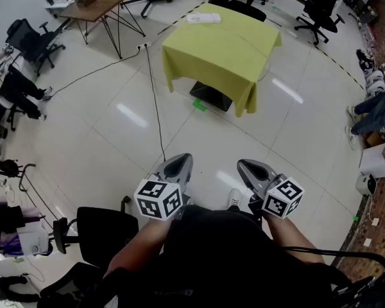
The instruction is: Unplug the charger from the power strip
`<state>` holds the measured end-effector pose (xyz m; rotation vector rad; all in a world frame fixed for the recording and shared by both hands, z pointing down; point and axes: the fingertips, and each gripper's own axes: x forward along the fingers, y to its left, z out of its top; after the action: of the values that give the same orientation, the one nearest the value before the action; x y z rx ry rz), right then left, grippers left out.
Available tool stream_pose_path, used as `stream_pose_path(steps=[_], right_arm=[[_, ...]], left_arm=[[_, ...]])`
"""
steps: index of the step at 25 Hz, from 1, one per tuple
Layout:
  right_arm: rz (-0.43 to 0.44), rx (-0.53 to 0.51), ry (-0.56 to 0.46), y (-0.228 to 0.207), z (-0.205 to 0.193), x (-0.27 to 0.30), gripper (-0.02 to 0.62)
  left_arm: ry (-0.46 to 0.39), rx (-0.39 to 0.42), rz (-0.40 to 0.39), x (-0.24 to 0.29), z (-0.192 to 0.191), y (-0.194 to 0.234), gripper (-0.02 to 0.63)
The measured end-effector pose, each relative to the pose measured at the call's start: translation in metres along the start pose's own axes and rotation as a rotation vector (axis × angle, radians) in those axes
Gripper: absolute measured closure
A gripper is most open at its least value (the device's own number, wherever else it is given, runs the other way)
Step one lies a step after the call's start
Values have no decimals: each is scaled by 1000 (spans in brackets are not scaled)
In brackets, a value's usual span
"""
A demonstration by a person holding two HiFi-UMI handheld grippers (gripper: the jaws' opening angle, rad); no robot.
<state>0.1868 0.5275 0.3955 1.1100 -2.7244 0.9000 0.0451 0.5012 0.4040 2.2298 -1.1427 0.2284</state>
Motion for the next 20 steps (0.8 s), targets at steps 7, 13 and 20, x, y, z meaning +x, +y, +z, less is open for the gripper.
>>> stream_pose_path(steps=[7,13,20], right_arm=[[-22,-9,44,-2,-11,33,592],[-19,-24,35,18,-8,61,594],[-29,-71,23,51,-2,91,592]], left_arm=[[0,-24,23,-6,-3,40,601],[-27,-18,21,-24,10,70,601],[-62,-21,19,-50,20,109,601]])
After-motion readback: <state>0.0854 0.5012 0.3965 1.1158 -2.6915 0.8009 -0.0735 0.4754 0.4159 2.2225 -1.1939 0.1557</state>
